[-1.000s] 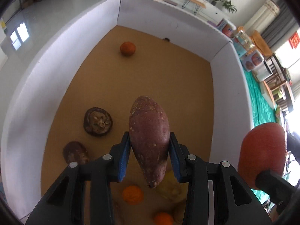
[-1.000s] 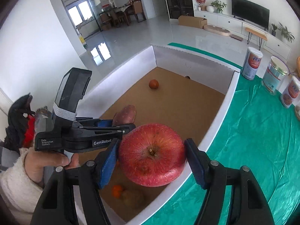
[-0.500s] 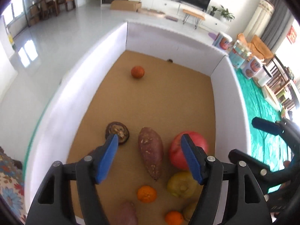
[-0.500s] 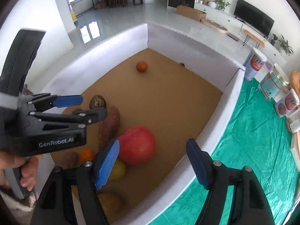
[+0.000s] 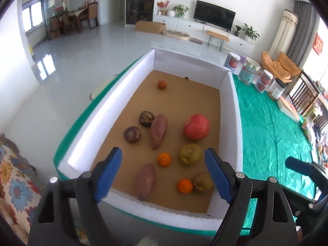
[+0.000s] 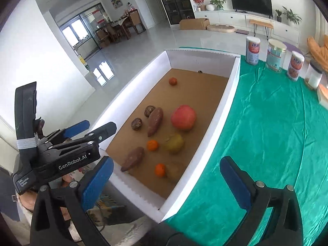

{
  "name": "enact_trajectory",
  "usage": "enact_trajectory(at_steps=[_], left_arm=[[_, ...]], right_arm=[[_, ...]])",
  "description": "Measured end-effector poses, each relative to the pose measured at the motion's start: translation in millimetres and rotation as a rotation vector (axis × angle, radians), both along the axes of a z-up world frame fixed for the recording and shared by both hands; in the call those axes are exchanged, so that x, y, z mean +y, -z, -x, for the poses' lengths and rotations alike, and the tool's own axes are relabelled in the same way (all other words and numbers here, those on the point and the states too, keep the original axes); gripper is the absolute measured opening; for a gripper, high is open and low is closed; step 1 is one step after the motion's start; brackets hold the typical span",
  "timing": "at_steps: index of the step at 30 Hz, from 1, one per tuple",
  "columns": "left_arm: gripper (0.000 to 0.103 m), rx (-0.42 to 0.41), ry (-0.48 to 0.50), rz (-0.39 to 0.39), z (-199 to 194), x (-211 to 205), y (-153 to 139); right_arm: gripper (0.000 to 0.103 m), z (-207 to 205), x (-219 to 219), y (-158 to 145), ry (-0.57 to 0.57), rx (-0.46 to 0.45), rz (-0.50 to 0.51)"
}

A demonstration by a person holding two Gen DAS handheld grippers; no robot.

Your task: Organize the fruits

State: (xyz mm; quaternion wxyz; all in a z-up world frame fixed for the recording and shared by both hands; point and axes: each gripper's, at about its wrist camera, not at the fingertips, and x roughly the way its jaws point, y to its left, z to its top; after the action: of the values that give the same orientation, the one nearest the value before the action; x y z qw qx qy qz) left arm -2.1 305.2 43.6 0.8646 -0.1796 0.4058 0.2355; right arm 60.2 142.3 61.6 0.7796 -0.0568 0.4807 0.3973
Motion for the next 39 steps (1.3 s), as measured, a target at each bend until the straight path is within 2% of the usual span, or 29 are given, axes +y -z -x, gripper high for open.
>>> enact_trajectory(at_steps=[2, 5, 7, 11, 17, 39], left_arm=[[0.084, 0.016, -0.012, -0.016, 5.6, -3.5, 1.1], [0.084, 0.077, -0.070, -0.154, 13.3, -8.3, 1.0], [0.084, 0.118, -0.093, -0.208, 14.1, -7.7, 2.9], [0.084, 0.112, -0.084, -0.189, 22.0, -1.4, 5.5], [0.084, 0.119, -0.079, -0.191, 21.7, 2.1, 7.2], [0.084, 0.122, -0.065, -0.165, 20.4, 6.2, 10.0]], right_arm=[[0.103, 10.2, 4.1, 3.0, 0.014, -0.008, 0.036], [0.103, 17.2, 9.6, 2.1, 0.035, -0.028, 0.048], [0.103, 17.6, 13.6, 0.7, 0.061, -0.039, 0.056], [0.103, 17.7, 22.9, 1.8, 0.090, -0.070, 0.110], [0.103, 16.2, 30.6, 4.2, 0.105, -0.073, 0.139], [0.103, 19.9, 42.9, 2.6, 0.100, -0.109, 0.176]])
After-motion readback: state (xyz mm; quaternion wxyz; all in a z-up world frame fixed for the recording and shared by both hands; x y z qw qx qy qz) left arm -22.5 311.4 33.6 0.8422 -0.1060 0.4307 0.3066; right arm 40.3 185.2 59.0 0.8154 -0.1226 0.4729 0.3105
